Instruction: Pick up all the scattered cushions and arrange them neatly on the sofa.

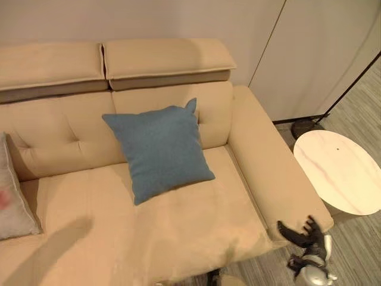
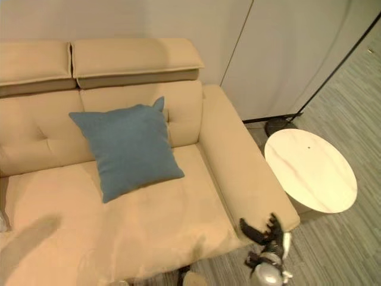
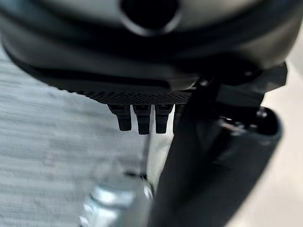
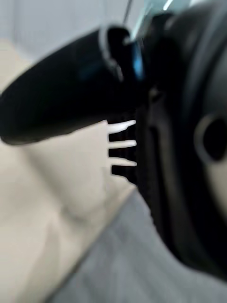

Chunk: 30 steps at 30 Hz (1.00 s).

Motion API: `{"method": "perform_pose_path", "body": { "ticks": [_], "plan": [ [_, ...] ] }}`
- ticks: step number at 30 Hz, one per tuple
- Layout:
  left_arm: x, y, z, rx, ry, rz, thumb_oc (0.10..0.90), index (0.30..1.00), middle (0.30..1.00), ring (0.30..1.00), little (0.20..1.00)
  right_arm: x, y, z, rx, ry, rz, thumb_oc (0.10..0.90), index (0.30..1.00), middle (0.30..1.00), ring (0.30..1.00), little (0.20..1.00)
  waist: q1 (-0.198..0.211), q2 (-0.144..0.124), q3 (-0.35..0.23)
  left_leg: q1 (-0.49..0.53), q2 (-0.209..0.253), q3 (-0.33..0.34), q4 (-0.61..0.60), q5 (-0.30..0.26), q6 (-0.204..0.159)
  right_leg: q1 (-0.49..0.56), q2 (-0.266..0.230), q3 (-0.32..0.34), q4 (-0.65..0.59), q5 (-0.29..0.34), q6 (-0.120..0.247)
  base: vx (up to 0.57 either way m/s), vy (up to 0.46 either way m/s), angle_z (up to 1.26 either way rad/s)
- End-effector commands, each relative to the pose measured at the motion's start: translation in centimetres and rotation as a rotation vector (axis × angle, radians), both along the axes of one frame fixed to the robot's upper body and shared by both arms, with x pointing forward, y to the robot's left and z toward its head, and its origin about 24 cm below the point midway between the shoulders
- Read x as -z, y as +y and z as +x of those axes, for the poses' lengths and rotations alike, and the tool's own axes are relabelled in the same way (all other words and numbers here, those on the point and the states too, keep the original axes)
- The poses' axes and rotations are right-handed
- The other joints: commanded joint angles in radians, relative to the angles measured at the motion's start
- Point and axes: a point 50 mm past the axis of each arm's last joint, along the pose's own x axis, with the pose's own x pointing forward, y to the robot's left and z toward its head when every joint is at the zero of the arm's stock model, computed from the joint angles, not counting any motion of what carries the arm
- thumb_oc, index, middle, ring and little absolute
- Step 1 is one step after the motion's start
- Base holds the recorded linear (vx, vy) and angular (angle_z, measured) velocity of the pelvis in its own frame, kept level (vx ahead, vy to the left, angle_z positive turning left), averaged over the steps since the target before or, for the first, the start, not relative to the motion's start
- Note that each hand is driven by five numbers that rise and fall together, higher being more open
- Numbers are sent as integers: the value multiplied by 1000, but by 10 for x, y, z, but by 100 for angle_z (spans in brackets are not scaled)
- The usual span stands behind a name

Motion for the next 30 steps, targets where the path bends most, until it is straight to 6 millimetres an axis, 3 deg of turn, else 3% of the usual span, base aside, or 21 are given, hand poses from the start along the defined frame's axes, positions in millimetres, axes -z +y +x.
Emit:
{"method": "perform_pose_path", "body": {
  "ticks": [1,3,4,5,7,8,9,11,13,14,15,16,17,20,21,23,24,27,30],
  "plan": [
    [-10,31,5,94,16,126,800,900,900,900,900,-50,-24,33,18,-275,-88,800,900,900,900,900,12,-35,-22,-86,-96,-58,50,-64,-7,209,-8,109,-121,100,24,-359,-93,7],
    [-12,27,17,162,-10,148,800,900,900,900,900,-50,-21,35,9,-273,-92,800,900,900,900,900,23,-50,-32,-141,-117,-68,64,-38,-3,284,22,189,-146,106,15,-444,-141,-1],
    [-16,24,37,186,-80,172,800,900,900,900,900,-57,-17,41,-40,-292,-113,800,900,900,900,900,26,-47,-19,-193,-121,-90,58,19,-12,312,81,260,-218,-49,-53,-414,-112,12],
    [-16,24,37,186,-81,172,800,900,900,900,900,-57,-17,41,-40,-293,-114,800,900,900,900,900,26,-46,-19,-193,-120,-90,56,21,-13,310,82,260,-215,-51,-54,-454,-100,26],
    [-21,13,69,153,-202,159,800,900,900,900,900,-73,-12,58,-120,-340,-186,800,900,900,900,900,38,-14,13,-251,-102,-126,-28,106,-65,288,132,237,-304,-166,-119,-536,-156,39],
    [-21,13,69,152,-202,159,800,900,900,900,900,-73,-12,58,-120,-340,-187,800,900,900,900,900,35,-13,13,-252,-102,-130,-28,107,-66,287,133,234,-304,-167,-119,-710,-171,40],
    [-22,4,80,89,-256,134,800,900,900,900,900,-75,-17,61,-120,-321,-226,800,900,900,900,900,21,2,53,-265,-95,-128,-48,94,-95,257,143,203,-308,-147,-128,-507,-56,17],
    [-22,-1,84,82,-272,116,800,900,900,900,900,-78,-15,64,-128,-332,-226,800,900,900,900,900,4,3,71,-263,-98,-107,-37,69,-89,238,143,190,-300,-134,-130,-472,-27,12],
    [-14,-9,68,108,-200,100,800,900,900,900,900,-66,-12,53,-110,-298,-179,800,900,900,900,900,-43,-16,69,-203,-93,-91,159,-43,-54,192,100,134,-313,-51,-115,-440,5,23],
    [-14,-9,68,108,-200,100,800,900,900,900,900,-66,-12,53,-110,-298,-179,800,900,900,900,900,-44,-14,67,-208,-91,-92,165,-46,-54,190,101,133,-315,-49,-115,-269,25,32],
    [-11,-11,61,127,-169,95,800,900,900,900,900,-62,-11,48,-114,-278,-166,800,900,900,900,900,-59,-21,59,-183,-88,-95,227,-90,-52,172,83,118,-321,-30,-114,-270,95,42],
    [-6,-14,48,156,-99,92,800,900,900,900,900,-52,-10,41,-135,-230,-157,800,900,900,900,900,-79,-26,43,-89,-70,-97,312,-147,-58,148,60,107,-337,4,-114,-325,152,38],
    [-3,-16,42,195,-59,89,800,900,900,900,900,-50,-8,38,-158,-216,-161,800,900,900,900,900,-93,-20,34,-22,-60,-88,308,-160,-60,139,58,104,-342,13,-113,-229,135,15],
    [-1,-17,36,221,-29,90,800,900,900,900,900,-48,-4,35,-186,-198,-164,800,900,900,900,900,-104,-14,22,37,-59,-81,250,-173,-61,137,57,103,-346,20,-106,-58,133,24],
    [2,-22,24,306,38,92,800,900,900,900,900,-36,-1,31,-229,-122,-187,800,900,900,900,900,-115,5,1,95,-77,-90,129,-221,-43,119,60,102,-343,28,-93,-173,275,33],
    [2,-23,31,400,59,126,800,900,900,900,900,-24,4,27,-250,-68,-166,800,900,900,900,900,-125,2,-7,73,-95,-114,106,-200,-46,114,46,91,-351,48,-84,-167,266,36],
    [1,-24,34,485,61,146,800,900,900,900,900,-7,10,18,-242,1,-116,800,900,900,900,900,-128,6,-15,90,-113,-115,70,-208,-33,119,33,87,-365,67,-71,-54,136,58],
    [-1,-24,43,522,36,161,800,900,900,900,900,7,15,12,-259,79,-99,800,900,900,900,900,-124,14,-18,105,-130,-114,28,-204,-18,115,18,85,-369,80,-55,-118,238,21],
    [-5,-20,59,561,1,211,800,900,900,900,900,26,24,7,-270,191,-66,800,900,900,900,900,-125,30,10,107,-145,-108,-1,-184,2,47,0,94,-271,118,-23,-179,168,-8]
  ]
}}
